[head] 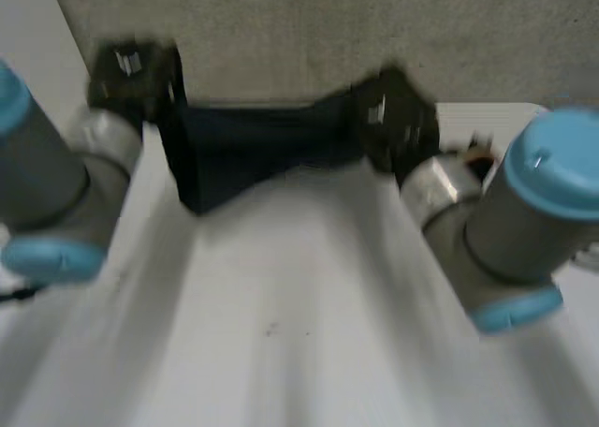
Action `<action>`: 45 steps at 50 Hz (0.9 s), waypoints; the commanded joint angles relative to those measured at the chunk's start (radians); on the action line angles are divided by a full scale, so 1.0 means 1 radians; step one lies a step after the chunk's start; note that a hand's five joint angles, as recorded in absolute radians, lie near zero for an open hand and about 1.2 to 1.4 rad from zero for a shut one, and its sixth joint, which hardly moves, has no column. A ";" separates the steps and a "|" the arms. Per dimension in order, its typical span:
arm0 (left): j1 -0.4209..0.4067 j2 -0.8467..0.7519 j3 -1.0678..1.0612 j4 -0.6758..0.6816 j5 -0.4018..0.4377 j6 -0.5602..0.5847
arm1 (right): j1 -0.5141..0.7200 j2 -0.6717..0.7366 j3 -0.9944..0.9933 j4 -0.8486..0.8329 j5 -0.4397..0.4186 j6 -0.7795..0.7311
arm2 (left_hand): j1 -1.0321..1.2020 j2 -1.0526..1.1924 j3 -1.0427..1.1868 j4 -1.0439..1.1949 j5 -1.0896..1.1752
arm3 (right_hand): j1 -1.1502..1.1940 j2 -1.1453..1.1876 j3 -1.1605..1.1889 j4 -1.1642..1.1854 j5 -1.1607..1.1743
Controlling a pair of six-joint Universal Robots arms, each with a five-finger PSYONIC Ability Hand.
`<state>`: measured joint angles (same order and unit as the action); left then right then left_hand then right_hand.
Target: Fold the shorts.
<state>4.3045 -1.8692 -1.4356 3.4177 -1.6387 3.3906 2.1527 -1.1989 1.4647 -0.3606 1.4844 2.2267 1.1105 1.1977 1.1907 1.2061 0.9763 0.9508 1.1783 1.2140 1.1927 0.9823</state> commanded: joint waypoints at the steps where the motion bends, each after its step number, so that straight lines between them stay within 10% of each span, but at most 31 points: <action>1: 0.009 -0.005 -0.294 -0.012 0.043 0.001 | 0.009 -0.001 0.233 0.097 0.004 0.001 | 0.286 0.199 0.206 0.190 0.245 | 0.445 0.218 0.182 0.204 0.239; 8: 0.006 0.062 -0.410 -0.095 0.048 0.006 | 0.010 -0.074 0.360 0.103 0.004 0.040 | 0.286 0.199 0.206 0.190 0.245 | 0.377 0.149 0.114 0.135 0.171; 13: 0.014 0.145 -0.457 -0.152 0.048 0.006 | 0.001 -0.185 0.416 0.101 0.005 0.190 | 0.286 0.199 0.206 0.190 0.245 | -0.572 -0.799 -0.835 -0.814 -0.778; 24: 0.066 0.331 -0.493 -0.173 0.048 0.007 | -0.092 -0.424 0.421 0.222 0.000 0.643 | 0.269 0.181 0.189 0.173 0.228 | -0.596 -0.823 -0.859 -0.838 -0.802; 32: 0.038 0.389 -0.499 -0.262 0.051 0.007 | -0.205 -0.444 0.367 0.449 -0.059 0.758 | -0.535 -0.622 -0.615 -0.630 -0.575 | -0.534 -0.762 -0.798 -0.776 -0.740; 37: 0.020 0.390 -0.500 -0.291 0.051 0.003 | -0.225 -0.438 0.356 0.597 -0.173 0.740 | -0.615 -0.702 -0.695 -0.711 -0.655 | -0.132 -0.359 -0.395 -0.374 -0.338; 45: 0.000 0.390 -0.491 -0.301 0.048 -0.002 | -0.335 -0.439 0.365 0.601 -0.259 0.694 | -0.674 -0.761 -0.754 -0.769 -0.714 | -0.710 -0.938 -0.973 -0.952 -0.916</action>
<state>4.3141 -1.4785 -1.9339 3.1204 -1.5886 3.3914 1.8983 -1.6353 1.8235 0.2488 1.2565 2.9465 0.4795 0.4630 0.4759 0.4561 0.2737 0.3225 0.3624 0.3733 0.3745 0.1992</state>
